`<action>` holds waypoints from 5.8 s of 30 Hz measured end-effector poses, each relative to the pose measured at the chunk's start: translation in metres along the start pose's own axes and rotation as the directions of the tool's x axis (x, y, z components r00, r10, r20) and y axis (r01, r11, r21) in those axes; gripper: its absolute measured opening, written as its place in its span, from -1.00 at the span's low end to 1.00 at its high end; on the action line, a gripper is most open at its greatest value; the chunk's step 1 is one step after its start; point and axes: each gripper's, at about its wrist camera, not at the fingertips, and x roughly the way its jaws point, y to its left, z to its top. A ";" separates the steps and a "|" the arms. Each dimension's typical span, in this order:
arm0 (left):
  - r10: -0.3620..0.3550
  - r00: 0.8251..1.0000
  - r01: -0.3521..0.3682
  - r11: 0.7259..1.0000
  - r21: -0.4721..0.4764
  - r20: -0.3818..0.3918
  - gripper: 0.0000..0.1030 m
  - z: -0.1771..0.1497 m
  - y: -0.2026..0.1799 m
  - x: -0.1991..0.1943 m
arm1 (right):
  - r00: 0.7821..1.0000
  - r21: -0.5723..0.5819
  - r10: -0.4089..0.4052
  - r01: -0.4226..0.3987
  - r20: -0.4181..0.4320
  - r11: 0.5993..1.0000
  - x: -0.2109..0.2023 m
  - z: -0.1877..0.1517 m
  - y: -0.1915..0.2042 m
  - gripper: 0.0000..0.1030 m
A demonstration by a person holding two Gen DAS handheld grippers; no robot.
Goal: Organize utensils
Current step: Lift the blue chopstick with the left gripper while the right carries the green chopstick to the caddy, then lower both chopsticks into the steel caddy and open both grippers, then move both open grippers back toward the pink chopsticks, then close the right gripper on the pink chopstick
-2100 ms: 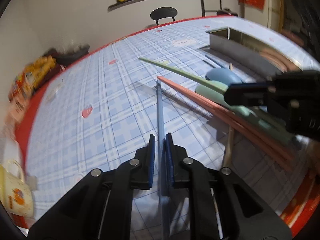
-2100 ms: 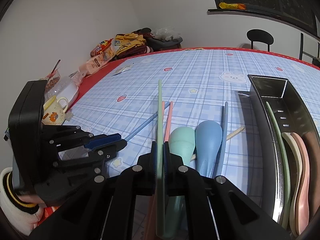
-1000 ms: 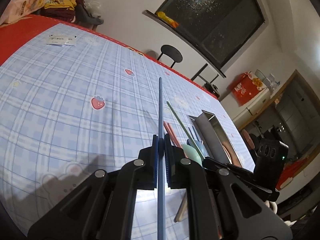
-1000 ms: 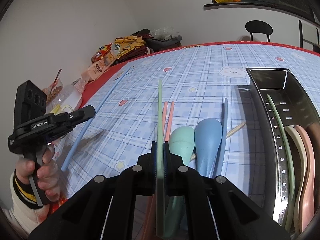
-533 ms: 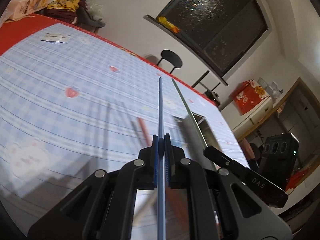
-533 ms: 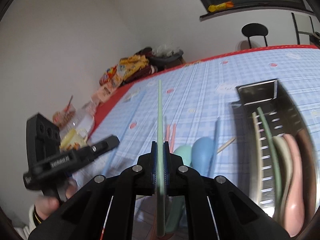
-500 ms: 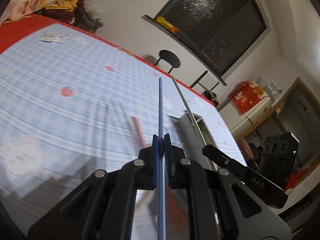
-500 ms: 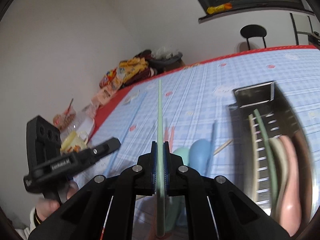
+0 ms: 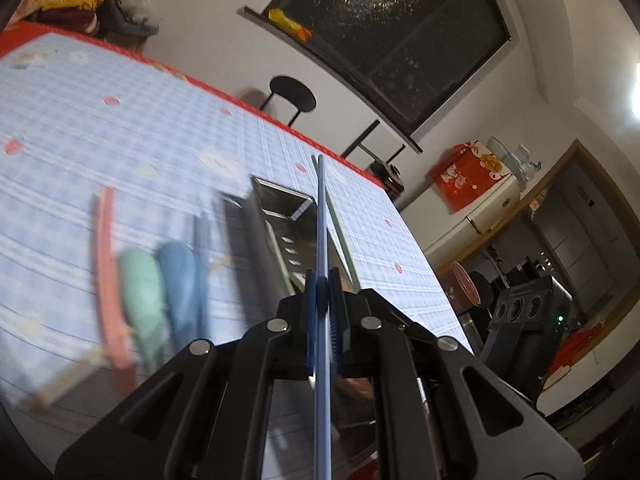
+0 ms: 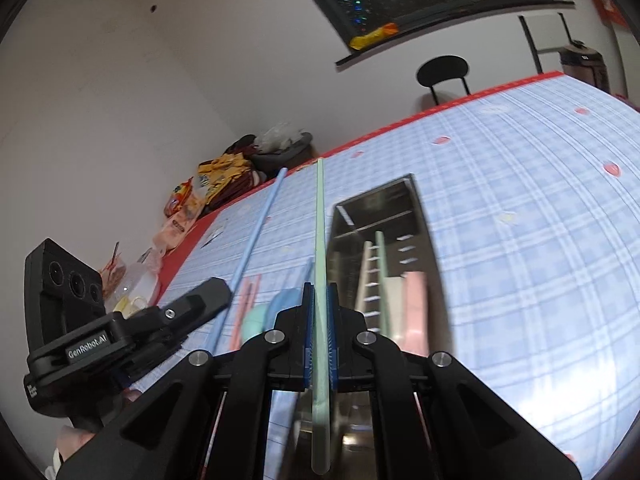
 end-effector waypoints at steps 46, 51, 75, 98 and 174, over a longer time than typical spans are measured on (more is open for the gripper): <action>0.252 0.944 -0.279 0.955 0.106 0.212 0.68 0.014 0.021 -0.039 | 0.986 -0.046 -0.141 0.145 0.089 0.988 -0.011 -0.009 -0.002 0.89; 0.328 0.915 -0.370 0.915 0.162 0.235 0.88 0.021 0.032 -0.056 | 0.969 -0.110 -0.213 0.227 0.123 0.968 -0.008 -0.012 0.008 0.89; 0.325 0.937 -0.346 0.829 0.440 0.125 0.89 0.045 0.101 -0.093 | 0.958 -0.290 -0.234 0.274 0.164 0.917 0.034 -0.019 0.112 0.89; 0.354 0.934 -0.341 0.854 0.394 0.041 0.63 0.041 0.118 -0.080 | 0.963 -0.421 -0.156 0.051 -0.219 0.906 0.101 -0.064 0.134 -0.63; 0.237 0.939 -0.207 0.968 0.141 -0.248 -0.25 0.034 0.128 -0.025 | 0.928 -0.393 -0.093 -0.061 -0.360 0.918 0.116 -0.074 0.127 -0.86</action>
